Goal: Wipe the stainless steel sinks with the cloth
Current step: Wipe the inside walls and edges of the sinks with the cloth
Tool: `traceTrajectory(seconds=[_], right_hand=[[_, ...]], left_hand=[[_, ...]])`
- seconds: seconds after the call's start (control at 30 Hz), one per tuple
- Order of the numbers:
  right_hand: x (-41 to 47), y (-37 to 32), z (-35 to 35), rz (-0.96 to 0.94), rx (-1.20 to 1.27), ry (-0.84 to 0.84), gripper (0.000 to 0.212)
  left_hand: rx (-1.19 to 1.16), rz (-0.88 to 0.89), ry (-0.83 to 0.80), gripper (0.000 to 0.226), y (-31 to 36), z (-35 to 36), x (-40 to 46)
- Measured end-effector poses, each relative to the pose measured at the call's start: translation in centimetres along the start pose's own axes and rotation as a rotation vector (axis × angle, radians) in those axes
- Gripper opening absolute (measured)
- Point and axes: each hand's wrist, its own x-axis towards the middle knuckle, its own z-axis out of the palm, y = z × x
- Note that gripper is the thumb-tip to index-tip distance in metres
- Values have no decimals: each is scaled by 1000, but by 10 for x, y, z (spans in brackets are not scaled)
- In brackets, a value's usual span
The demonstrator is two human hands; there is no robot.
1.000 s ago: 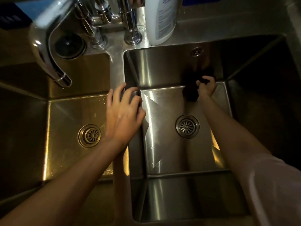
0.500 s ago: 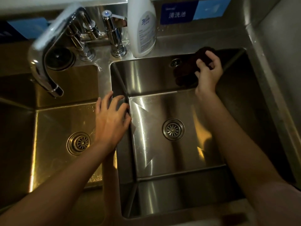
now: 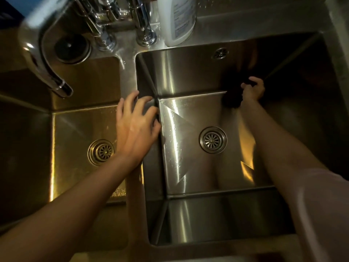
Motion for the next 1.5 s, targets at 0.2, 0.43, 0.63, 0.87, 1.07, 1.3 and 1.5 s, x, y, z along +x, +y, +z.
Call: traceTrajectory(seconds=[0.2, 0.43, 0.63, 0.87, 1.07, 1.3, 1.5], right_hand=[[0, -2, -3, 31, 13, 12, 40], [-47, -63, -13, -31, 334, -32, 39], [-66, -107, -29, -180, 474, -127, 34], [-16, -41, -16, -48, 313, -2, 38], [31, 11, -11, 40, 69, 47, 43], [15, -12, -19, -54, 183, 120, 37], [-19, -69, -40, -322, 310, 113, 34]], left_hand=[[-10, -17, 12, 19, 0, 1, 0], [-21, -15, -13, 18, 0, -2, 0], [-23, -1, -24, 22, 1, -4, 0], [-30, -14, -20, 18, 0, -2, 0], [-20, -22, 12, 17, -1, 0, 1], [-29, -18, 1, 12, -2, 0, 1], [-31, -20, -30, 15, -1, -2, 1]])
